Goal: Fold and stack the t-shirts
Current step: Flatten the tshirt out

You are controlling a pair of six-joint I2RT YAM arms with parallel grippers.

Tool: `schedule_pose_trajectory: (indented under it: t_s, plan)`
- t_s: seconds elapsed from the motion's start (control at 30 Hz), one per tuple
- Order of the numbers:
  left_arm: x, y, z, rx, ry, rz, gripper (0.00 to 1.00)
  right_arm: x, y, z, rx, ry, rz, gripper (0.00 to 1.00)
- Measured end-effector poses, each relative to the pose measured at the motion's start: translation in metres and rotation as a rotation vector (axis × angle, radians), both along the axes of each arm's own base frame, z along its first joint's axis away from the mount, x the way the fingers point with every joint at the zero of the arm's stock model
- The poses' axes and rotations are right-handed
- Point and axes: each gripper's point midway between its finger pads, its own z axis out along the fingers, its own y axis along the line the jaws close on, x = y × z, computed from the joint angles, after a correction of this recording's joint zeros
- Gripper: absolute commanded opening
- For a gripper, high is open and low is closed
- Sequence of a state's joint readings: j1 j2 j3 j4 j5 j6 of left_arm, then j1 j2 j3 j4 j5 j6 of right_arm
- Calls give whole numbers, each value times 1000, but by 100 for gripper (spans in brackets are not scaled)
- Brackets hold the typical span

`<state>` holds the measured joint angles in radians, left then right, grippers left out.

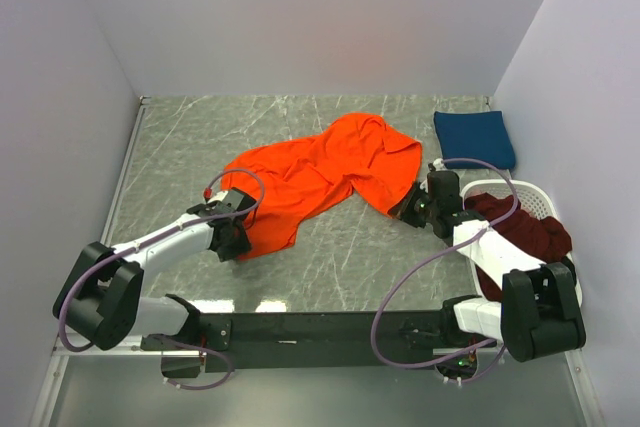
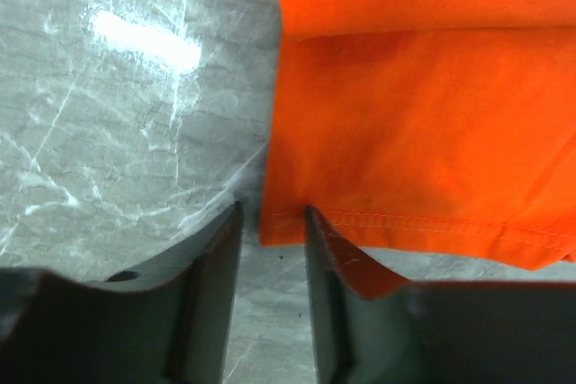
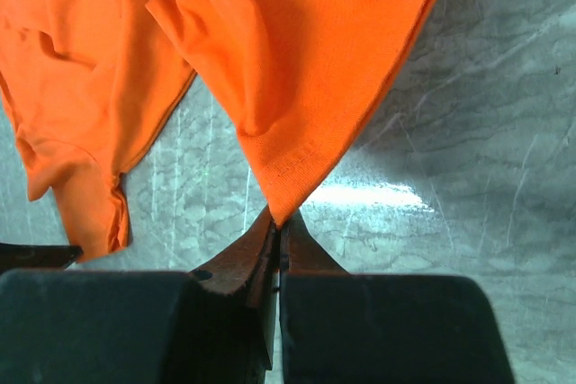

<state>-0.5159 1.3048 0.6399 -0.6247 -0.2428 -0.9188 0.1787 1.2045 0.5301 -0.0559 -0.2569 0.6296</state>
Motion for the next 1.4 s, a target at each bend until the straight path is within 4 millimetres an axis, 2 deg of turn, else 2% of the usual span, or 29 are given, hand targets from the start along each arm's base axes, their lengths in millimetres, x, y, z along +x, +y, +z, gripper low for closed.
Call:
schedule_pose_trajectory:
  t_s: [0.03, 0.07, 0.13, 0.17, 0.33, 0.4, 0.43, 0.47, 0.53, 0.63, 0.73, 0.8, 0.87, 1.0, 1.1, 1.17, 1.23, 1.3, 1.4]
  plan:
    - [0, 0, 0, -2, -2, 3, 35, 0, 0, 0, 0, 0, 0, 0]
    - [1, -1, 0, -4, -5, 4, 26, 0, 0, 0, 0, -1, 0, 0]
    - [3, -2, -1, -13, -15, 12, 14, 0, 0, 0, 0, 0, 0, 0]
    - [5, -3, 0, -19, -21, 16, 1, 0, 0, 0, -1, 0, 0, 0]
    - [5, -4, 5, -34, -40, 29, 1, -3, -1, -1, -4, 11, 2, 0]
    - [5, 2, 18, -25, -71, 42, 1, -6, -1, 1, -8, 19, 6, 0]
    - [9, 5, 31, -25, -104, 55, 1, -7, -2, 3, -11, 21, 7, 0]
    - [16, 8, 46, -25, -141, 67, 1, -8, -2, 6, -14, 20, 9, 0]
    - [42, 19, 90, -43, -251, 117, 1, -6, -3, 17, -18, 14, 8, 0]
    - [89, 52, 175, -41, -459, 218, 1, 9, -9, 46, -22, -26, -15, 0]
    - [118, 97, 262, 10, -646, 317, 1, 32, -18, 92, -16, -103, -52, 0]
    - [127, 121, 314, 41, -749, 368, 1, 46, -26, 128, -14, -167, -83, 0]
    - [129, 139, 364, 64, -847, 411, 1, 55, -30, 164, -8, -236, -102, 0]
    - [108, 153, 462, 74, -1058, 448, 1, 52, -32, 244, 7, -398, -103, 0]
    - [70, 158, 530, 69, -1238, 454, 1, 31, -33, 302, 7, -536, -87, 0]
    - [37, 160, 562, 70, -1348, 450, 1, 8, -34, 336, 1, -636, -71, 0]
    - [-2, 161, 588, 73, -1456, 445, 1, -15, -35, 359, -6, -713, -56, 0]
    - [-42, 162, 611, 82, -1557, 433, 1, -38, -36, 377, -13, -785, -40, 0]
    - [-91, 162, 639, 86, -1697, 411, 1, -74, -37, 398, -19, -878, -17, 0]
